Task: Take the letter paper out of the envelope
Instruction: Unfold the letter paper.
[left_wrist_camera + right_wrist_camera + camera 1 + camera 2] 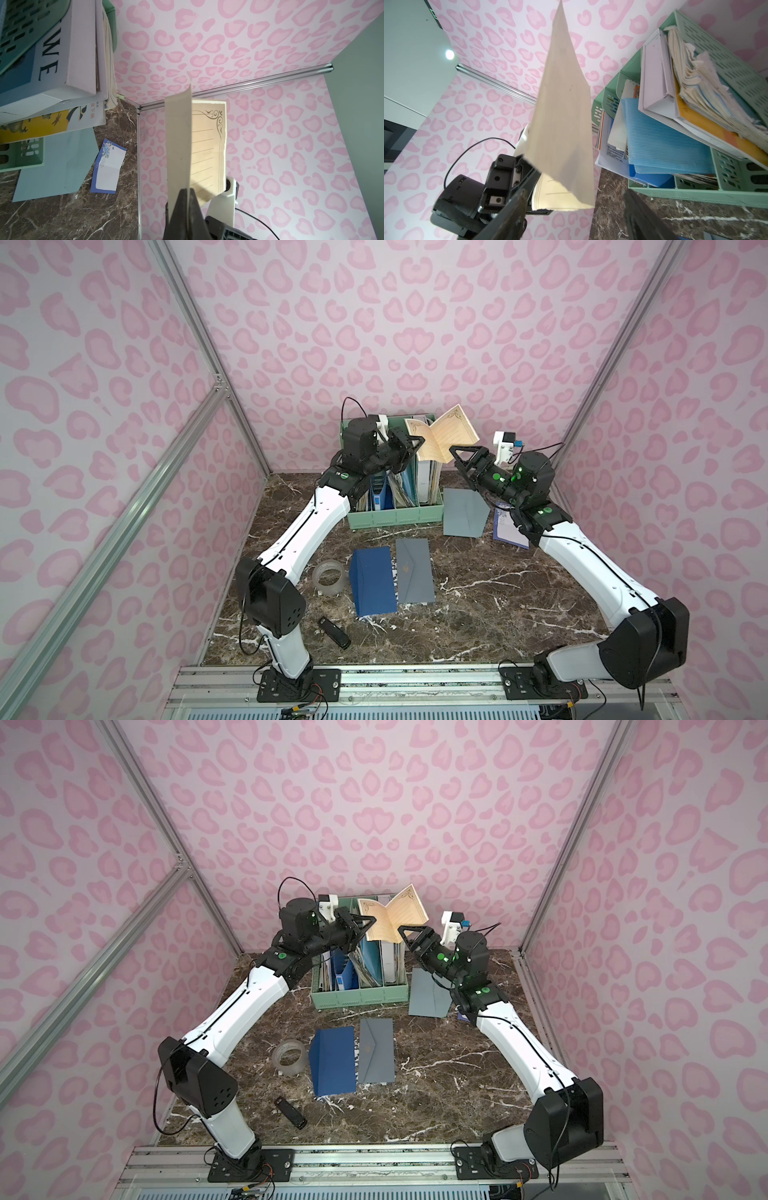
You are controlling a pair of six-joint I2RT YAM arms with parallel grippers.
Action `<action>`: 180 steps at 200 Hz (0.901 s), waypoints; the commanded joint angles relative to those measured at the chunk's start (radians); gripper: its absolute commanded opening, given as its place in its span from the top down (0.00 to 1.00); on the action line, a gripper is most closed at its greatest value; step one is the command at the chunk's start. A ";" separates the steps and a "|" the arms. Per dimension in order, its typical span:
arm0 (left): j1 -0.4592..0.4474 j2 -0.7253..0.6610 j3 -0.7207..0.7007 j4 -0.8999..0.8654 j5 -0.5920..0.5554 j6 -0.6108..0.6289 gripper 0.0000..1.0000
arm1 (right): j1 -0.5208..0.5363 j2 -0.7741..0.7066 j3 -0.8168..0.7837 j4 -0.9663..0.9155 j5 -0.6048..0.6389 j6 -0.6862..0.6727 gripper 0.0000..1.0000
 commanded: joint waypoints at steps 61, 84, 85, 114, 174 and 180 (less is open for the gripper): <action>-0.015 -0.019 -0.058 0.207 0.020 -0.113 1.00 | 0.002 0.031 0.017 0.102 0.048 0.066 0.50; -0.016 -0.017 -0.070 0.249 0.044 -0.148 1.00 | -0.010 0.026 0.021 0.099 0.073 0.055 0.65; -0.017 -0.017 -0.070 0.251 0.047 -0.149 1.00 | -0.012 0.026 0.022 0.099 0.074 0.054 0.66; -0.018 -0.038 -0.112 0.255 0.080 -0.159 1.00 | -0.051 0.032 0.046 0.101 0.076 0.057 0.92; -0.016 -0.080 -0.212 0.162 0.130 -0.089 0.66 | -0.130 0.031 0.089 0.056 -0.048 0.045 1.00; -0.011 -0.083 -0.210 0.131 0.141 -0.066 0.51 | -0.140 0.027 0.089 0.031 -0.072 0.028 1.00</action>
